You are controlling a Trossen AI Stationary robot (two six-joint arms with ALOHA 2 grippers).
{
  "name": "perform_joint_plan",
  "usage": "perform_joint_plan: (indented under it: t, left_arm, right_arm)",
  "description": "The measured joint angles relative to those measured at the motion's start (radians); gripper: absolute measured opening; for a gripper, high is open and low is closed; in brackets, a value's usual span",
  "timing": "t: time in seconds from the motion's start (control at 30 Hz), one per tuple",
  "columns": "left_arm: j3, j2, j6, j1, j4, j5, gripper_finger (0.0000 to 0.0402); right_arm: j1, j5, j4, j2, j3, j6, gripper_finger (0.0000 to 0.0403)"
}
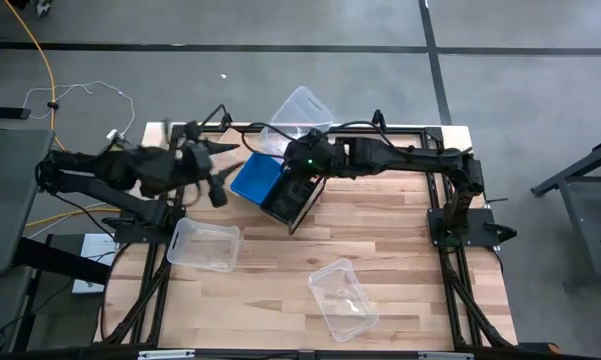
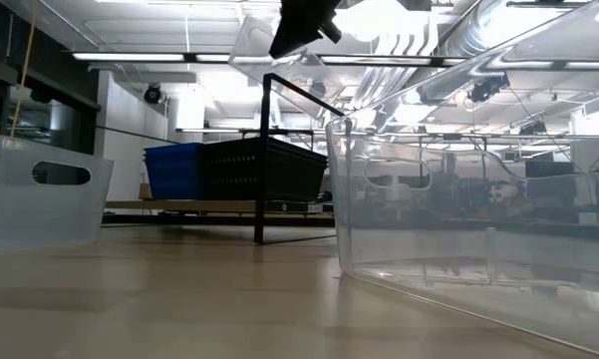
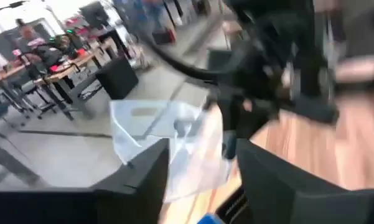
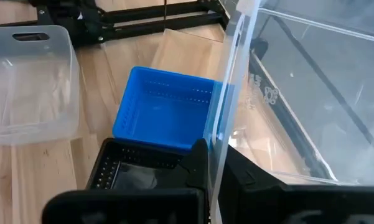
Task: Stack baskets on shelf by color
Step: Put the top transparent bin on the shelf
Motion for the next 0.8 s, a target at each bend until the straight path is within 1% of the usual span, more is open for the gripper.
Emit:
perform_joint_plan:
  t: [0.07, 0.17, 0.27, 0.37, 0.4, 0.47, 0.67, 0.8]
  left_arm:
    - [0.077, 0.067, 0.031, 0.011, -0.1, 0.028, 0.0201]
    - [0.213, 0.162, 0.04, 0.051, -0.287, 0.132, 0.0229]
    - [0.331, 0.254, 0.019, 0.09, -0.433, 0.209, 0.024]
    - [0.414, 0.321, 0.034, 0.127, -0.544, 0.283, 0.024]
    - [0.43, 0.339, 0.046, 0.138, -0.572, 0.303, 0.024]
    - [0.447, 0.373, 0.072, 0.156, -0.613, 0.31, 0.0239]
    - [0.451, 0.431, 0.15, 0.197, -0.621, 0.315, 0.0238]
    - [0.451, 0.453, 0.185, 0.205, -0.626, 0.367, 0.0238]
  right_arm:
    - [0.0, -0.014, -0.009, 0.0, 0.0, 0.0, 0.0]
    - [0.0, -0.042, -0.037, 0.0, 0.0, -0.002, 0.0]
    - [0.0, -0.06, -0.047, 0.0, -0.007, -0.002, 0.0]
    - [0.001, -0.107, -0.051, 0.0, -0.019, -0.001, 0.0]
    - [0.004, -0.124, -0.054, 0.006, -0.02, -0.001, 0.0]
    - [0.014, -0.148, -0.051, 0.013, -0.02, -0.01, 0.0]
    - [0.061, -0.163, -0.032, 0.023, -0.021, -0.063, 0.0]
    - [0.079, -0.163, -0.032, 0.026, -0.021, -0.089, 0.0]
